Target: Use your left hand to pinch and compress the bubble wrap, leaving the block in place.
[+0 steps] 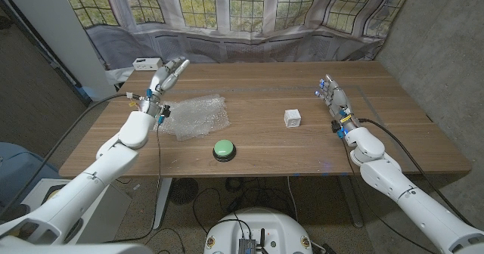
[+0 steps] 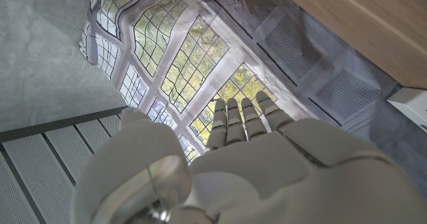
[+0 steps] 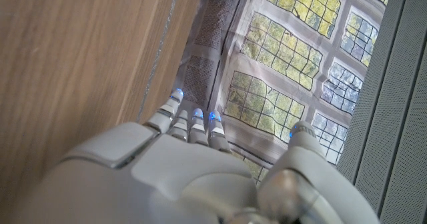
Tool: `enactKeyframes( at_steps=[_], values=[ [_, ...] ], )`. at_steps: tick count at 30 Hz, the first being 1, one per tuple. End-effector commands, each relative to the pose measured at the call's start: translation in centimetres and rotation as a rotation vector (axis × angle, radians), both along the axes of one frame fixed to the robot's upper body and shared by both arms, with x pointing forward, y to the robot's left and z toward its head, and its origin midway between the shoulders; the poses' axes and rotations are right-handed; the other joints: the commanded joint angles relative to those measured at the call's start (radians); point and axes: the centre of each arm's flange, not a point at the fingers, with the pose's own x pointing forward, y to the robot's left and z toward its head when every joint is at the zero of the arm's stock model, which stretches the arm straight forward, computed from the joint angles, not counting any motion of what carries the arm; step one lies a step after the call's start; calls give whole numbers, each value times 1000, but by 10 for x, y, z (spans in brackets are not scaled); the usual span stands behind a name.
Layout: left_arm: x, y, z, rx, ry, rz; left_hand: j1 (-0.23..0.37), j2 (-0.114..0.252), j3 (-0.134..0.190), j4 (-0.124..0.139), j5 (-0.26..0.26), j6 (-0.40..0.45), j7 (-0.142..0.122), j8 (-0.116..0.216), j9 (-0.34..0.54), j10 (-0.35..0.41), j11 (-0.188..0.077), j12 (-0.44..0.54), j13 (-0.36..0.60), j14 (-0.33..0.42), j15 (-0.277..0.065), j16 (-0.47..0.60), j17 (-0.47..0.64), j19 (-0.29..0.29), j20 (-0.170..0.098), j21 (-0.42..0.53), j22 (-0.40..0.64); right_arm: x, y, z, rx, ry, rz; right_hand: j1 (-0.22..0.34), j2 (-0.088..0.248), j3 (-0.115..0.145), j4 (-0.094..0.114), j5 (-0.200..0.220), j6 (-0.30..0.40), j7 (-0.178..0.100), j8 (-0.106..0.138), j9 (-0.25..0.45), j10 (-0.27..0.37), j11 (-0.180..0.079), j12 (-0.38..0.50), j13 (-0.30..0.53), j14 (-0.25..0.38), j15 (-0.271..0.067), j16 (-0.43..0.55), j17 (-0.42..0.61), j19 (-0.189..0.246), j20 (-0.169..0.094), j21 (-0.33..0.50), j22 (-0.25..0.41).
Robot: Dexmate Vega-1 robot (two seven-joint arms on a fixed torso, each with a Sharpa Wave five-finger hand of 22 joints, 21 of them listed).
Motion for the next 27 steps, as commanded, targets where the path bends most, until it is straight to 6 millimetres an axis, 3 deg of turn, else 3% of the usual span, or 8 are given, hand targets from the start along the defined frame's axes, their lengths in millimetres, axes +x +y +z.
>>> enactKeyframes(
  at_steps=[1,7,17,19,23,27],
  values=[
    [-8,14,5,92,-67,147,16,-1,10,-4,-3,6,-3,-2,6,3,-5,-6,2,6,4,-8,3,-3,2,-7,1,-11,13,-9,16,-2,-35,0,6,1,-3,4,5,-2,-1,6,8,1,0,3,6,1,3,2,4,1,-5,4],
    [-8,17,6,164,-97,238,24,-1,16,-9,-6,4,-7,-6,6,3,4,-9,2,7,6,-10,3,-5,1,-11,1,-15,21,-12,14,9,-46,0,6,0,-3,4,6,-3,0,6,9,2,0,3,7,1,3,2,4,2,-6,4],
    [-11,22,4,228,-135,368,33,-2,25,-15,-9,14,-19,-7,6,19,-8,-8,2,21,-5,-8,3,12,0,-9,1,-19,32,-14,10,16,-52,1,7,0,-4,4,7,-4,-1,6,8,2,-2,3,5,2,1,2,2,2,-7,4],
    [-12,22,4,227,-125,373,34,-3,27,-16,-10,16,-23,-8,6,21,-9,-8,2,24,-6,-9,3,13,6,-9,1,-19,34,-15,15,16,-51,1,7,0,-4,4,7,-5,-1,6,8,1,-2,4,4,2,1,2,2,1,-8,4],
    [-14,24,5,237,-109,385,39,-3,33,-20,-13,17,-30,-12,7,25,-18,-10,3,26,-12,-11,3,15,42,-13,2,-19,36,-19,22,25,-46,2,8,0,-4,5,8,-6,-1,6,8,2,-3,4,5,1,1,2,2,2,-8,4],
    [-15,26,6,255,-97,394,40,-4,35,-21,-13,15,-30,-13,7,27,-15,-11,3,27,-14,-11,3,15,45,-14,2,-19,39,-20,22,26,-46,2,9,1,-5,5,11,-9,0,6,11,2,-2,4,6,1,1,2,3,2,-8,4]
  ],
)
